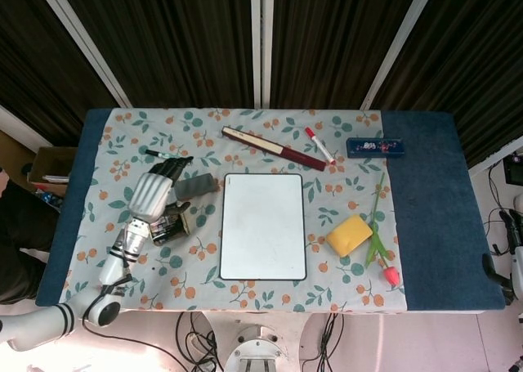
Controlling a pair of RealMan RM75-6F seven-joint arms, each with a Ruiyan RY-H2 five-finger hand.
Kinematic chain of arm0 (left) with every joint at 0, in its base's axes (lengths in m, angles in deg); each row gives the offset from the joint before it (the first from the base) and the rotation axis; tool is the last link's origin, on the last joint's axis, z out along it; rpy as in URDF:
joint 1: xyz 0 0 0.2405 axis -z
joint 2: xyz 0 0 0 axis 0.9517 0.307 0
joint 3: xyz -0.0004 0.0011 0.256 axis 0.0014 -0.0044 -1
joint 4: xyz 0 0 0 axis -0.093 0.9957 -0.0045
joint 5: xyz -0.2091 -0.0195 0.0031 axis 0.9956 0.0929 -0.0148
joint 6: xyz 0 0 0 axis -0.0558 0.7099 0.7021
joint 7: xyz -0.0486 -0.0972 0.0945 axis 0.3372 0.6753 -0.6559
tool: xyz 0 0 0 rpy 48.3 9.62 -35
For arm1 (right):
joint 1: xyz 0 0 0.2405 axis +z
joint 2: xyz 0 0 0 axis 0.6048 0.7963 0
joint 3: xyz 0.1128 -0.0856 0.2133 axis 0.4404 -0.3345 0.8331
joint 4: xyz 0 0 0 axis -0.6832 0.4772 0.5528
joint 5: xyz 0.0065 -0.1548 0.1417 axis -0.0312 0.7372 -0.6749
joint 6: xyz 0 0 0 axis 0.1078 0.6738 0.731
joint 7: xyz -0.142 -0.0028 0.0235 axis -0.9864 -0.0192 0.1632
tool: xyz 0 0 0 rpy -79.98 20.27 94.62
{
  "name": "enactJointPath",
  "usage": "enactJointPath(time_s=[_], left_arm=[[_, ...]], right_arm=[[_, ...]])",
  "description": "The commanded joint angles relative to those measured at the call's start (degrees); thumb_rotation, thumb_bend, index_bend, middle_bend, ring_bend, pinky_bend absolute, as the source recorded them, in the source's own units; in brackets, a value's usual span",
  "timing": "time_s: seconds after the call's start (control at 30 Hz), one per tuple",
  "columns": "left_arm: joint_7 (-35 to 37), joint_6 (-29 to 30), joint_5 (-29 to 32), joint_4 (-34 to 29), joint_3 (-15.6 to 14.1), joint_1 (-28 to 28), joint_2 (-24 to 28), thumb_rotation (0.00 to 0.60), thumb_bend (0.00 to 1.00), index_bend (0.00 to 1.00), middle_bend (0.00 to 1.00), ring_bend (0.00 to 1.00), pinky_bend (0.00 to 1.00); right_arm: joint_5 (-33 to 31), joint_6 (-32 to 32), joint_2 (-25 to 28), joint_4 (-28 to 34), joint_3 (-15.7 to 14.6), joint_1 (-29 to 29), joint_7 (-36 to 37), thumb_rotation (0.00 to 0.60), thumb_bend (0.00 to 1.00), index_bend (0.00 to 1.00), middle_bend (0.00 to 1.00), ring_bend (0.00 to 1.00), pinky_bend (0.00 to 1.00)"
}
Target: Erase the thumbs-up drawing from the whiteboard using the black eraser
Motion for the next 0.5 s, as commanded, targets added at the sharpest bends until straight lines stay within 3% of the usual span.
enactJointPath(time_s=[0.03,0.1,0.2,0.4,0.5], left_arm=[[-7.62,0.66,4.42,-16.13,-3.69,-7.01,16.04,0.586,0.14,0.12,0.19,0.14,0.27],[-4.94,2.65,4.26,-19.36,-5.62,-10.35,20.18,0.518,0.11,0.12,0.18,0.12,0.25],[0.52,8.73,-0.25,-18.61,-9.44,-15.96,21.84,0.428,0.08,0.12,0.17,0.1,0.22],[5.13,19.59,-8.03,-10.96,-15.98,-25.38,19.24,0.409,0.06,0.12,0.16,0.1,0.21],[5.71,22.68,-9.56,-7.53,-16.75,-27.98,17.66,0.407,0.06,0.12,0.15,0.1,0.21]], right_arm=[[1.4,-1.32,-0.5,-1.12,-0.04,-0.11,0.4,0.6,0.34,0.0,0.0,0.0,0.0],[2.44,-1.91,-0.66,-2.08,-0.44,-0.22,0.54,0.6,0.34,0.0,0.0,0.0,0.0],[3.5,-2.57,-1.02,-3.26,-0.78,-0.31,1.01,0.6,0.33,0.0,0.0,0.0,0.0],[7.5,-6.79,-3.04,-7.74,-1.32,-0.76,2.75,0.6,0.32,0.0,0.0,0.0,0.0],[7.86,-7.56,-3.87,-9.77,-1.74,-1.26,3.23,0.6,0.33,0.0,0.0,0.0,0.0]])
